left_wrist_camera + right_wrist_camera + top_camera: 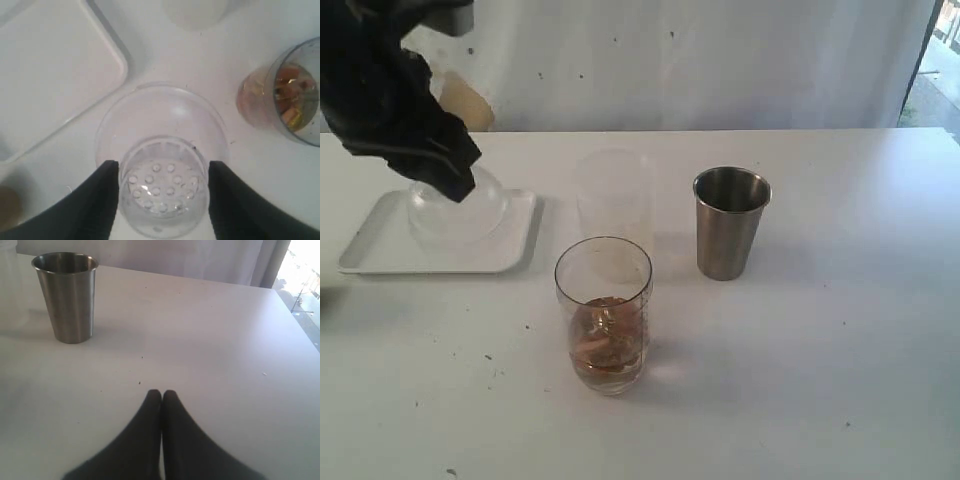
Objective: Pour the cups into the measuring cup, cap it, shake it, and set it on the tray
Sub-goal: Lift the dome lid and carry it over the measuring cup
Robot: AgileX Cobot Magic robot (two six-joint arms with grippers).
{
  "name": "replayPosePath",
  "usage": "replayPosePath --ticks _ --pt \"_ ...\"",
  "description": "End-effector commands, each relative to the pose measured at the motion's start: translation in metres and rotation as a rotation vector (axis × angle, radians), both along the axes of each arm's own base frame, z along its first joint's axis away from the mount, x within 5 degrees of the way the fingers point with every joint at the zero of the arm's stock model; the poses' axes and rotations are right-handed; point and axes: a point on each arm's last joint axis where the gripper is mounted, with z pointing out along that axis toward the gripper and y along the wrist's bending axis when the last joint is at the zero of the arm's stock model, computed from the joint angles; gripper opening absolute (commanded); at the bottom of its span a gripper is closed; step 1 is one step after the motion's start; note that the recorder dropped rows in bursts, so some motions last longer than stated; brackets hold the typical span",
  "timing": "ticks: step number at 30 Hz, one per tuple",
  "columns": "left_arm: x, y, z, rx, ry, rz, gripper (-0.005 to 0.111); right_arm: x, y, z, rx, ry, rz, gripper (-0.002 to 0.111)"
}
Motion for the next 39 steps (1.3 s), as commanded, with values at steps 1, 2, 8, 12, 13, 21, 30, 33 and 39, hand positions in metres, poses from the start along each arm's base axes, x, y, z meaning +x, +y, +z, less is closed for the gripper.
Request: replayPosePath --ticks 1,2,8,12,13,21,30,33,39 --pt "-0.01 -0.003 0.022 -0.099 -0.024 0.019 0.0 0.0 0.0 -0.001 0.003 -0.006 -0.003 0.0" --pt "-0.012 -0.006 0.024 -0.143 -0.003 0.017 0.0 0.0 0.0 -0.001 0.003 -0.006 -0.003 0.0" --pt "-0.031 -0.038 0.024 -0.195 0.034 -0.112 0.0 0.0 0.0 -0.001 0.011 -0.006 -0.005 0.0" --pt "-0.037 -0.059 0.014 -0.127 0.037 -0.176 0.0 0.0 0.0 -0.001 0.04 -0.009 -0.013 0.0" --pt "-0.038 -0.062 0.01 -0.11 0.04 -0.185 0.0 0.0 0.0 -0.001 0.04 -0.009 -0.013 0.0" --pt "-0.022 -0.073 0.003 -0.066 0.027 -0.183 0.0 0.0 0.0 -0.001 0.04 -0.009 -0.013 0.0" --pt "-0.015 -0.088 0.006 -0.142 0.056 -0.188 0.0 0.0 0.0 -0.001 0.04 -0.009 -0.013 0.0" --pt "-0.015 -0.094 0.001 -0.147 0.078 -0.198 0.0 0.0 0.0 -0.001 0.04 -0.009 -0.013 0.0" --pt "-0.02 -0.099 0.001 -0.14 0.076 -0.227 0.0 0.0 0.0 -0.001 0.04 -0.009 -0.013 0.0"
